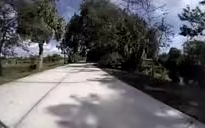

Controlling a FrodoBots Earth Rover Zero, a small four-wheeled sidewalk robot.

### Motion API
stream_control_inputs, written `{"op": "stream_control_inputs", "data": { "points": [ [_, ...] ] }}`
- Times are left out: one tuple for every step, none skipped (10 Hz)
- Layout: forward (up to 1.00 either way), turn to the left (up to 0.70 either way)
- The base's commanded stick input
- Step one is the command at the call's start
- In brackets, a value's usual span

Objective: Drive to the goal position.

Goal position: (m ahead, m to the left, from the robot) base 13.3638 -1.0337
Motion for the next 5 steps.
{"op": "stream_control_inputs", "data": {
  "points": [
    [0.85,0.00],
    [0.85,0.00],
    [0.85,0.00],
    [0.85,0.00],
    [0.85,0.29]
  ]
}}
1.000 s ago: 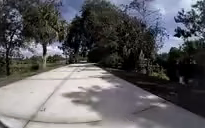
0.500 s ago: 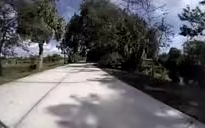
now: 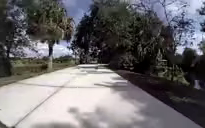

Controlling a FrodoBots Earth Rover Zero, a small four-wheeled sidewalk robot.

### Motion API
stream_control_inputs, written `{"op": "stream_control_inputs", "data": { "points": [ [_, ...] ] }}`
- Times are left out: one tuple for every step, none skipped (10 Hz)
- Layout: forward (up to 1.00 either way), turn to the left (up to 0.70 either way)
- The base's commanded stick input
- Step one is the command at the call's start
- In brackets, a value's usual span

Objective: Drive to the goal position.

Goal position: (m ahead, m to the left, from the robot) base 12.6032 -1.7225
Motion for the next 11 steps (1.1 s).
{"op": "stream_control_inputs", "data": {
  "points": [
    [0.85,0.34],
    [0.85,0.23],
    [0.85,0.00],
    [0.85,0.00],
    [0.85,0.00],
    [0.85,0.00],
    [0.85,0.00],
    [0.85,0.00],
    [0.85,0.00],
    [0.85,0.00],
    [0.85,0.00]
  ]
}}
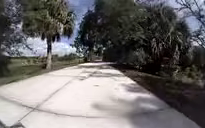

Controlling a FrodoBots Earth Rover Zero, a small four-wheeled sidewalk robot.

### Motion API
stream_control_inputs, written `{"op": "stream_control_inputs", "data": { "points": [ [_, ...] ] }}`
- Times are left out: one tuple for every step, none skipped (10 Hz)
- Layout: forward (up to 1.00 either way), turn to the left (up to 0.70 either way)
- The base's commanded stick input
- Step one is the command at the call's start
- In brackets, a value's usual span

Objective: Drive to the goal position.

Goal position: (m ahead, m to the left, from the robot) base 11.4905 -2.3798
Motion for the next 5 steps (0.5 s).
{"op": "stream_control_inputs", "data": {
  "points": [
    [0.85,0.00],
    [0.85,0.00],
    [0.85,0.00],
    [0.85,0.00],
    [0.85,0.00]
  ]
}}
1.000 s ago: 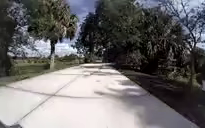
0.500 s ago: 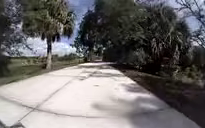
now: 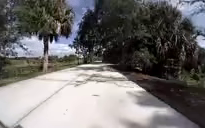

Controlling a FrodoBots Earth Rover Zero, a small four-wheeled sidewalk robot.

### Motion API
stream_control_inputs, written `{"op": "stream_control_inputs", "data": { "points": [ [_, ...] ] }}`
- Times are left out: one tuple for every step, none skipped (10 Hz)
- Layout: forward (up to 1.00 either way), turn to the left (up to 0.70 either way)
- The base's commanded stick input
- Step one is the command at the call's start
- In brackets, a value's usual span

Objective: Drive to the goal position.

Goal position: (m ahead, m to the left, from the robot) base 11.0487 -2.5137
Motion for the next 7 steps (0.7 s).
{"op": "stream_control_inputs", "data": {
  "points": [
    [0.85,0.00],
    [0.85,-0.02],
    [0.85,-0.07],
    [0.85,-0.01],
    [0.85,0.00],
    [0.85,0.00],
    [0.85,0.00]
  ]
}}
